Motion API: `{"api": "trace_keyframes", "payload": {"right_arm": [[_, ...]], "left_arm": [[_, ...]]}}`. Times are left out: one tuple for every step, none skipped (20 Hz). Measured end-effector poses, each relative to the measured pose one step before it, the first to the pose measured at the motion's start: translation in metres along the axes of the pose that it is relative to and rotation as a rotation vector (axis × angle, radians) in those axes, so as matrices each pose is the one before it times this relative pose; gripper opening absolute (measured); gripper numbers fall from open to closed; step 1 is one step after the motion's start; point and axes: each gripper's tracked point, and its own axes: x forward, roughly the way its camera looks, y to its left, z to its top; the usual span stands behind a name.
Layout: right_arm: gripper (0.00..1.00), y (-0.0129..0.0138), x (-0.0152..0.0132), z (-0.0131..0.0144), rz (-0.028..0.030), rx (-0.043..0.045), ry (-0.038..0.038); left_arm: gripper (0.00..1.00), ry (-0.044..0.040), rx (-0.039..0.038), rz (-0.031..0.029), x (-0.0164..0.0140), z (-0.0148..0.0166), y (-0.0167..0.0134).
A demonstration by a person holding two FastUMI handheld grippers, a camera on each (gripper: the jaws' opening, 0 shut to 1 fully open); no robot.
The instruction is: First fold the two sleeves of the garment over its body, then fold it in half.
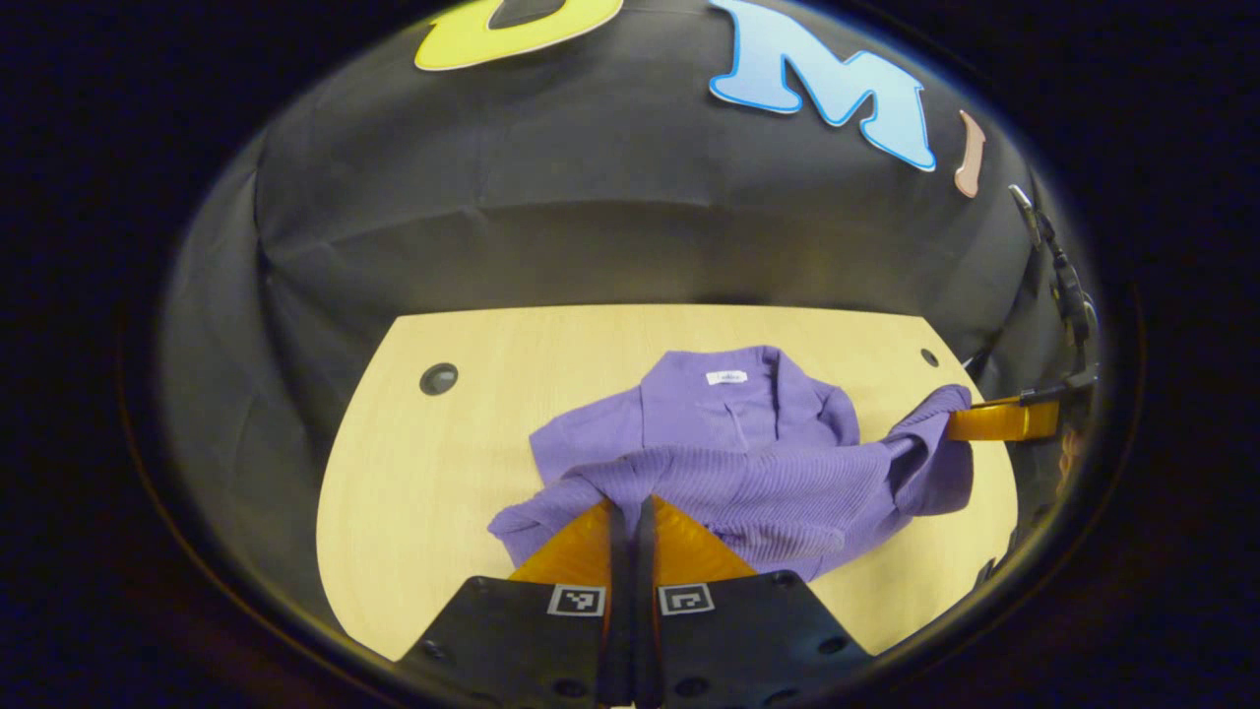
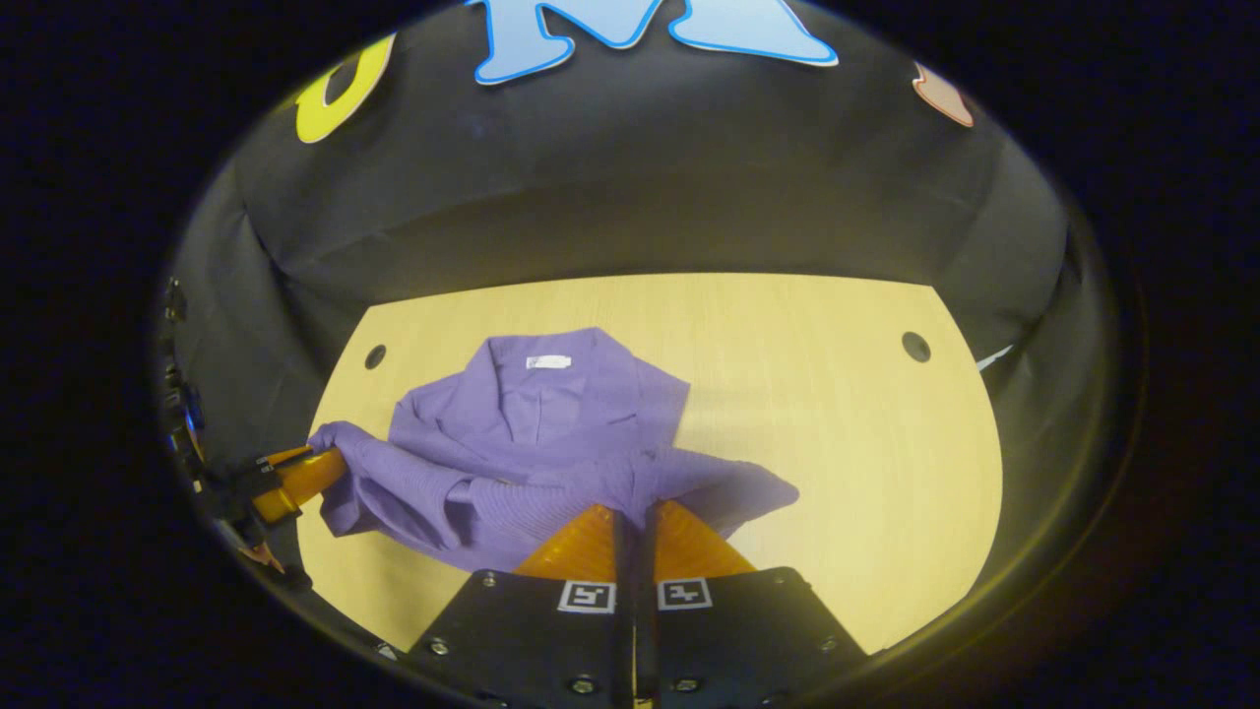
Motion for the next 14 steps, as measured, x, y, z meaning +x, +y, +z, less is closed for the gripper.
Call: {"api": "trace_keyframes", "payload": {"right_arm": [[0.01, 0.00009, 0.00204, 0.00644, 0.00059, 0.00090, -0.00518], [0.01, 0.00019, 0.00343, 0.00621, 0.00063, 0.00083, -0.00459], [0.01, -0.00004, 0.00298, 0.00635, 0.00166, 0.00256, -0.00422], [0.01, 0.00041, 0.00452, 0.00657, 0.00086, 0.00327, -0.00605], [0.01, 0.00005, 0.00386, 0.00716, -0.00047, 0.00230, -0.00662], [0.01, 0.00027, 0.00435, 0.00614, -0.00233, 0.00314, -0.00845], [0.01, 0.00003, 0.00440, 0.00671, -0.00359, 0.00022, -0.01142], [0.01, 0.00022, 0.00245, 0.00329, -0.00453, -0.00246, -0.01071], [0.01, -0.00032, 0.00325, 0.00377, -0.00332, -0.00173, -0.00901], [0.01, 0.00048, 0.00928, 0.00771, -0.00068, -0.00040, -0.00366], [0.01, 0.00046, 0.00829, 0.00729, 0.00039, 0.00212, -0.00488], [0.01, 0.00031, 0.00492, 0.00526, -0.00112, 0.00390, -0.00880], [0.01, -0.00104, 0.00576, 0.00628, -0.00400, 0.00371, -0.01108], [0.01, -0.00047, 0.00685, 0.00655, -0.00440, 0.00510, -0.01159]], "left_arm": [[0.06, -0.00560, -0.00074, 0.00110, 0.00400, 0.00615, 0.00131], [0.06, -0.00520, 0.00107, 0.00138, 0.00372, 0.00627, 0.00016], [0.06, -0.00524, 0.00194, 0.00202, 0.00459, 0.00521, 0.00155], [0.07, -0.00395, 0.00212, 0.00280, 0.00480, 0.00589, 0.00150], [0.06, -0.00488, -0.00055, 0.00314, 0.00447, 0.00545, 0.00122], [0.06, -0.00690, -0.00511, 0.00449, 0.00478, 0.00646, 0.00080], [0.07, -0.00951, -0.00653, 0.00246, 0.00363, 0.00536, 0.00066], [0.06, -0.00653, -0.00268, 0.00259, 0.00471, 0.00500, 0.00001], [0.07, -0.00639, 0.00000, 0.00248, 0.00562, 0.00423, 0.00058], [0.05, -0.00141, 0.00246, 0.00378, 0.00680, 0.00447, 0.00193], [0.06, -0.00339, 0.00221, 0.00349, 0.00584, 0.00465, 0.00231], [0.06, -0.00665, -0.00186, 0.00422, 0.00612, 0.00615, 0.00163], [0.06, -0.01018, -0.00602, 0.00075, 0.00481, 0.00697, 0.00069], [0.06, -0.00812, -0.00363, 0.00128, 0.00782, 0.00723, 0.00045]]}}
